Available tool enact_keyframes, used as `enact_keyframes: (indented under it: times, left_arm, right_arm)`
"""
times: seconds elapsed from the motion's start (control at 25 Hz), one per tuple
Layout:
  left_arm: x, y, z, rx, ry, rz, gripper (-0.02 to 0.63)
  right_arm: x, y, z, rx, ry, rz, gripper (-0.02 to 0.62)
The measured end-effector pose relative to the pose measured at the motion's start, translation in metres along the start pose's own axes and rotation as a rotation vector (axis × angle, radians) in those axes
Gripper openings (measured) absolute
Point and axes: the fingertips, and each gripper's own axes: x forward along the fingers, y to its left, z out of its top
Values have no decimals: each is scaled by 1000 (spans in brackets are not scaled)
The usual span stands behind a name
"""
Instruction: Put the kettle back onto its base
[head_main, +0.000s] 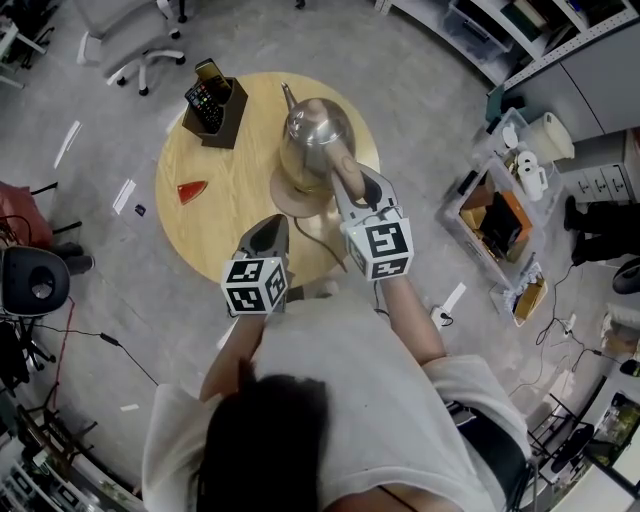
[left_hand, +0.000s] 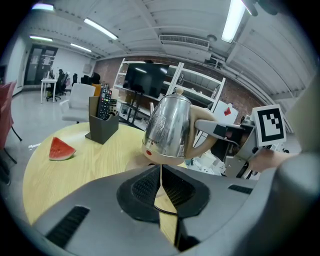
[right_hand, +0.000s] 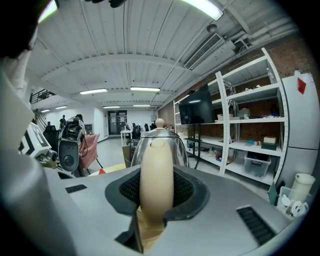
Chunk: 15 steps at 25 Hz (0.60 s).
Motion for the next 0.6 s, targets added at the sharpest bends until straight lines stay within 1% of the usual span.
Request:
enact_keyframes:
  times: [0.6]
  left_arm:
    - [-19,7,-8,-12,-11,23,35]
  right_arm:
    - [-2,24,-7,-9,20,28,106]
